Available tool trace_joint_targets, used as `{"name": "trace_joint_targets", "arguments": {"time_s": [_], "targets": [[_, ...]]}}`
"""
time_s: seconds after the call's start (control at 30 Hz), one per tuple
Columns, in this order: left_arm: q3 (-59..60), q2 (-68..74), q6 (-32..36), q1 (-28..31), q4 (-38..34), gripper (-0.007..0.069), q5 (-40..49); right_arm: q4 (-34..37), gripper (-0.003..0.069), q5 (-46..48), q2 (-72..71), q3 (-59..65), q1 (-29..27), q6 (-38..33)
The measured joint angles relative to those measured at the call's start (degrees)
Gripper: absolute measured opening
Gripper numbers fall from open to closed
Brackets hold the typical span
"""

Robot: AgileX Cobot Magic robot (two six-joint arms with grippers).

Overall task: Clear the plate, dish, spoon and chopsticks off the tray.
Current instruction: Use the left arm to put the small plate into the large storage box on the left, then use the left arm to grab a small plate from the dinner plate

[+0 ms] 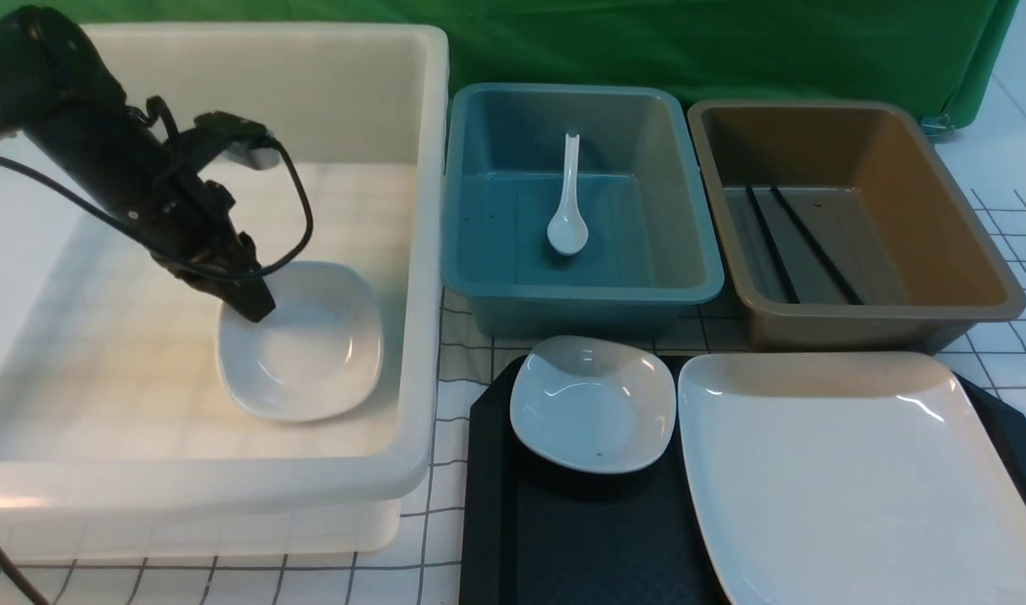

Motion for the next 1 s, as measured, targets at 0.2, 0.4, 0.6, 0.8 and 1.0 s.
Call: {"name": "trace_joint_targets", "arguments": {"time_s": [0.2,0.4,0.6,0.8,1.0], "targets": [[-0.21,0.95,-0.02,-1.56,-0.27,0.0043,-1.61,0.00,0.0239,0.00,0.00,0.00,0.00,0.04],[-0.21,1.22,-0.25,-1.93,1.16,0.0134,-6.42,0.00,0.0239,0.19,0.00,0.00,0.00,0.11],[-0.21,1.52,-0.94,-1.93,2.43,0.0344,-9.11,0.00,0.0239,0.19,0.00,0.00,0.00,0.11],[-1.83,-1.43,-3.44,-1.95,2.75,0.0449,-8.68,0.00,0.0239,0.19,0.00,0.00,0.00,0.11],[-10.98,-8.27,-14.03,-1.95,2.96,0.0367,-4.68,0.00,0.0239,0.19,0.00,0.00,0.00,0.11]]}}
